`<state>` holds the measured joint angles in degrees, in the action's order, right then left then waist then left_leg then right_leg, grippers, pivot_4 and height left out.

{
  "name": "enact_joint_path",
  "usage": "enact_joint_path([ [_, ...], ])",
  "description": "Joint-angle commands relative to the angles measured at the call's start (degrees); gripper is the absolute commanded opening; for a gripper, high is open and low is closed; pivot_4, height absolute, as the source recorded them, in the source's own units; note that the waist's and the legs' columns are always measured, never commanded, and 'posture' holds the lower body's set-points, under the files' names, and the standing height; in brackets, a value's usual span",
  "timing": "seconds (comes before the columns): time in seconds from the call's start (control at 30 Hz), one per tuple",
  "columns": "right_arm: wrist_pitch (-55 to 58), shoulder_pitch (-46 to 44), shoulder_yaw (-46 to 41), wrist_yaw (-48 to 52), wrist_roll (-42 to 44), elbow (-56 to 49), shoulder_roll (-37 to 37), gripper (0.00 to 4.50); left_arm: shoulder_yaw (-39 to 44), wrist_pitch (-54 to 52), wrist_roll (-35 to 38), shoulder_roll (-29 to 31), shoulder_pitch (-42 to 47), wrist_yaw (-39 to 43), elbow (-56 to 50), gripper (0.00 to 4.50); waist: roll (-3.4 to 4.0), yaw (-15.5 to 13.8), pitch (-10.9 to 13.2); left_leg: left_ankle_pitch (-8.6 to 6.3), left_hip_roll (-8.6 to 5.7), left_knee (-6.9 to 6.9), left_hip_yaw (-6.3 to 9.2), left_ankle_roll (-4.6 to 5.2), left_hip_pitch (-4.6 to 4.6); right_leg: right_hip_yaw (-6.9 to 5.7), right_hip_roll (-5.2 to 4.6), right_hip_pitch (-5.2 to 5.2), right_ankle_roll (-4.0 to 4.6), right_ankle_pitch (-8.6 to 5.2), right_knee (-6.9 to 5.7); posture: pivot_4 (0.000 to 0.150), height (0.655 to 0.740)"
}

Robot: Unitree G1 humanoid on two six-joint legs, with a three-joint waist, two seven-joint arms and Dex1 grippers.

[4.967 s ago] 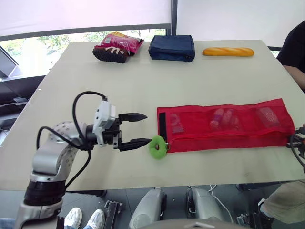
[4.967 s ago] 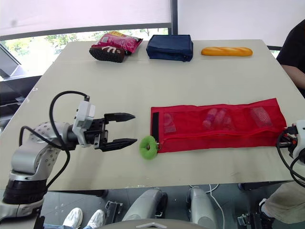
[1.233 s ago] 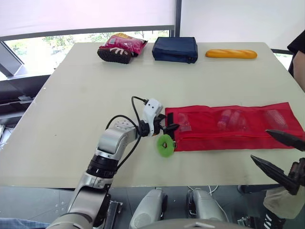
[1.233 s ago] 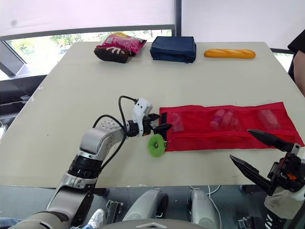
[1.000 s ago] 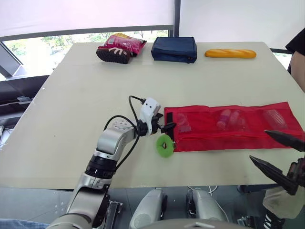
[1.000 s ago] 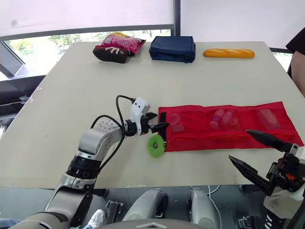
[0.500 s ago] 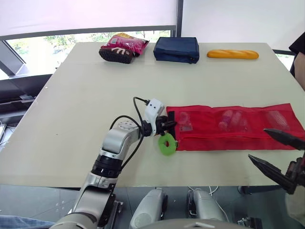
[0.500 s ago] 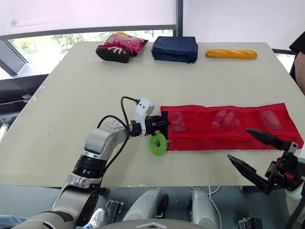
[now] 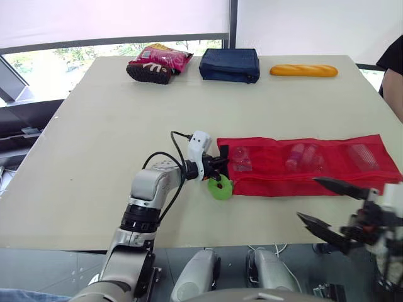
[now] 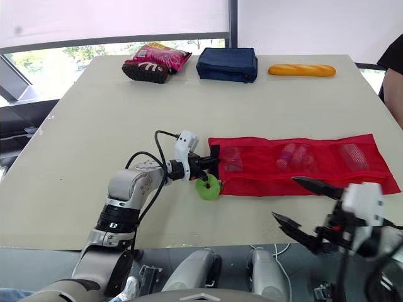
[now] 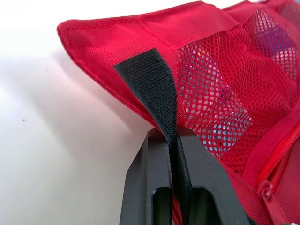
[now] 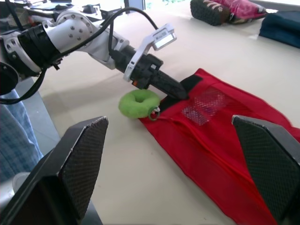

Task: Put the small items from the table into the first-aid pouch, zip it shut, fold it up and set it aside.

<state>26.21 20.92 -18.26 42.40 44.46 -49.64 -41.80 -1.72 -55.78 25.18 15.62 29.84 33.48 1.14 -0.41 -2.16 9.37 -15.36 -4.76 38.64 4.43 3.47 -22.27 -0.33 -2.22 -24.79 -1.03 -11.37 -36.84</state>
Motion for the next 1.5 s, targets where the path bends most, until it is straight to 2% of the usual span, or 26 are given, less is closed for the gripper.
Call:
enact_joint_path([
  [0.03,7.15,-13.35,14.26,-6.12,-6.32,0.98,-0.17,4.5,4.03,-2.09,3.09,-0.61,2.17,-1.05,-0.84,0.09,-0.17,-0.21,0.02,0.0,-0.01,0.0,0.02,0.0,-0.04,-0.03,0.0,-0.02,0.01,0.0,0.0,0.15,0.7395],
  [0.2,12.05,-30.75,29.92,-8.5,-15.01,7.65,3.44,4.5,5.29,-4.21,4.89,-1.31,3.09,-1.79,-0.68,0.09,-0.29,-0.18,0.1,0.06,-0.02,0.02,0.13,-0.09,-0.19,-0.14,0.01,-0.15,0.15,0.08,0.01,0.15,0.7395],
  [0.33,13.35,-39.46,40.07,-7.37,-21.55,14.36,6.57,4.5,5.43,-5.06,5.7,-1.74,3.15,-2.37,-0.8,0.09,-0.3,0.02,0.1,0.07,-0.06,0.05,0.17,-0.1,-0.28,-0.16,0.01,-0.23,0.16,0.1,0.01,0.15,0.7395],
  [0.43,13.68,-41.92,44.59,-4.82,-23.69,17.06,7.49,4.5,5.53,-5.46,6.05,-2.02,2.97,-2.74,-0.83,0.09,-0.3,-0.12,0.1,0.08,-0.06,0.07,0.19,-0.11,-0.28,-0.16,0.01,-0.22,0.16,0.1,0.0,0.15,0.7395],
  [0.73,13.21,-44.24,50.65,-3.43,-30.34,22.75,10.96,4.5,6.75,-6.31,7.05,-2.84,2.83,-4.01,-0.33,0.09,-0.29,0.2,0.1,0.09,-0.07,0.08,0.22,-0.14,-0.29,-0.18,0.02,-0.25,0.17,0.11,-0.03,0.15,0.7395],
  [0.83,12.52,-44.59,51.8,-3.88,-33.59,23.77,11.05,3.82,6.93,-6.52,7.26,-2.95,2.81,-4.19,-0.38,0.0,-0.29,0.22,0.1,0.09,-0.08,0.08,0.22,-0.14,-0.29,-0.17,0.02,-0.27,0.17,0.11,-0.04,0.15,0.7395],
  [0.97,9.47,-44.48,52.66,-2.63,-38.28,24.85,8.85,1.81,7.15,-6.74,7.74,-2.88,2.87,-4.45,-0.22,0.0,-0.29,0.16,0.09,0.1,-0.1,0.08,0.22,-0.16,-0.29,-0.17,0.02,-0.27,0.17,0.12,-0.06,0.15,0.7395],
  [1.0,8.83,-44.58,52.58,-2.34,-39.14,25.11,8.56,1.45,7.11,-6.72,7.81,-2.82,2.88,-4.48,-0.13,0.0,-0.29,0.22,0.09,0.1,-0.11,0.08,0.22,-0.16,-0.29,-0.17,0.02,-0.27,0.17,0.12,-0.06,0.15,0.7395],
  [1.03,8.2,-44.7,52.55,-1.97,-39.85,25.31,8.4,0.82,7.09,-6.72,7.85,-2.79,2.89,-4.5,-0.07,0.0,-0.29,0.29,0.09,0.1,-0.11,0.08,0.22,-0.16,-0.29,-0.17,0.02,-0.28,0.17,0.12,-0.06,0.15,0.7395],
  [1.07,7.64,-44.77,52.57,-1.61,-40.47,25.43,8.26,0.36,7.1,-6.76,7.9,-2.74,2.86,-4.48,-0.07,0.0,-0.29,0.33,0.09,0.11,-0.1,0.08,0.23,-0.17,-0.29,-0.17,0.03,-0.28,0.17,0.12,-0.06,0.15,0.7395],
  [1.1,7.43,-44.67,52.44,-1.4,-40.76,25.46,8.33,0.11,7.1,-6.8,7.94,-2.7,2.82,-4.47,-0.11,0.0,-0.29,0.35,0.09,0.11,-0.1,0.08,0.23,-0.18,-0.29,-0.17,0.02,-0.28,0.17,0.12,-0.06,0.15,0.7395],
  [1.2,6.29,-43.83,51.08,-1.39,-41.27,25.32,8.76,0.11,6.64,-6.41,7.59,-2.15,2.98,-3.96,0.24,0.0,-0.29,0.37,0.09,0.12,-0.1,0.08,0.23,-0.19,-0.29,-0.17,0.03,-0.28,0.17,0.12,-0.07,0.15,0.7395],
  [1.3,8.27,-40.78,44.23,-2.25,-35.19,22.07,11.73,0.11,5.95,-5.54,7.0,-1.15,2.93,-3.0,0.46,0.0,-0.29,0.48,0.09,0.12,-0.1,0.08,0.26,-0.2,-0.29,-0.18,0.03,-0.28,0.17,0.12,-0.07,0.15,0.7395],
  [1.5,11.26,-32.0,30.18,-2.25,-26.97,16.39,10.52,0.11,4.95,-3.18,6.0,1.29,2.69,-0.72,1.36,0.0,-0.29,0.73,0.09,0.12,-0.1,0.06,0.27,-0.19,-0.31,-0.17,0.03,-0.31,0.18,0.12,-0.07,0.15,0.7395],
])
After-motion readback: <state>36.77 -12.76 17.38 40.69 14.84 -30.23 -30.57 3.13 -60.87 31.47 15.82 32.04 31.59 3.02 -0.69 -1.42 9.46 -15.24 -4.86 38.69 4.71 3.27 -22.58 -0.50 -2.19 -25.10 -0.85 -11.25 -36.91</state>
